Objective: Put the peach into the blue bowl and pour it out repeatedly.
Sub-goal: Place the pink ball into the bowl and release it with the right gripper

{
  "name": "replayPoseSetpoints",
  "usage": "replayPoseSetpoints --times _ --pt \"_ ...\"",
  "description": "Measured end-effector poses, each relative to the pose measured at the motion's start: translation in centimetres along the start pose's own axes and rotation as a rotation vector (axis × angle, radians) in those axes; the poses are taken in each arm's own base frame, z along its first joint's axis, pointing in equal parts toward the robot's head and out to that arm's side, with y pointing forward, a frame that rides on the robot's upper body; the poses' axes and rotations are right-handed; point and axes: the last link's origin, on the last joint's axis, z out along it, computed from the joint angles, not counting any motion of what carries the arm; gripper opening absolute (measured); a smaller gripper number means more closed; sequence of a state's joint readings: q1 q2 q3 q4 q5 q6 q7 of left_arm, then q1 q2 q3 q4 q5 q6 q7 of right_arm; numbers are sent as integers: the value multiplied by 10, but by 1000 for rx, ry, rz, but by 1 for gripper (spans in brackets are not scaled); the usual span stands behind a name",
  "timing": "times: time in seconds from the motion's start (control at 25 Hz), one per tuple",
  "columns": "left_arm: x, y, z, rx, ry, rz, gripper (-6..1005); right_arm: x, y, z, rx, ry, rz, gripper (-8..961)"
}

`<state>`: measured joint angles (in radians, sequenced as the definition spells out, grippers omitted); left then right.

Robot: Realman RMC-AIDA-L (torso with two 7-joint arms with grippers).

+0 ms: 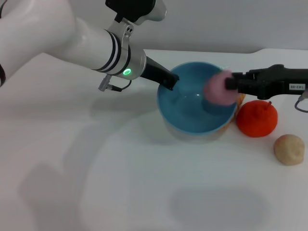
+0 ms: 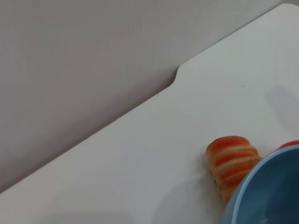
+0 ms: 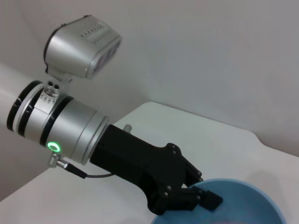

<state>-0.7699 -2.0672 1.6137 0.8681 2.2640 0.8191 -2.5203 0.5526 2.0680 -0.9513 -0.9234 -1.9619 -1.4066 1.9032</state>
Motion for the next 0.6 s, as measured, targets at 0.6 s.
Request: replayPoseSetpoints --times 0.6 --pt "0 -11 0 52 41 4 -1 26 -29 -42 196 -110 8 438"
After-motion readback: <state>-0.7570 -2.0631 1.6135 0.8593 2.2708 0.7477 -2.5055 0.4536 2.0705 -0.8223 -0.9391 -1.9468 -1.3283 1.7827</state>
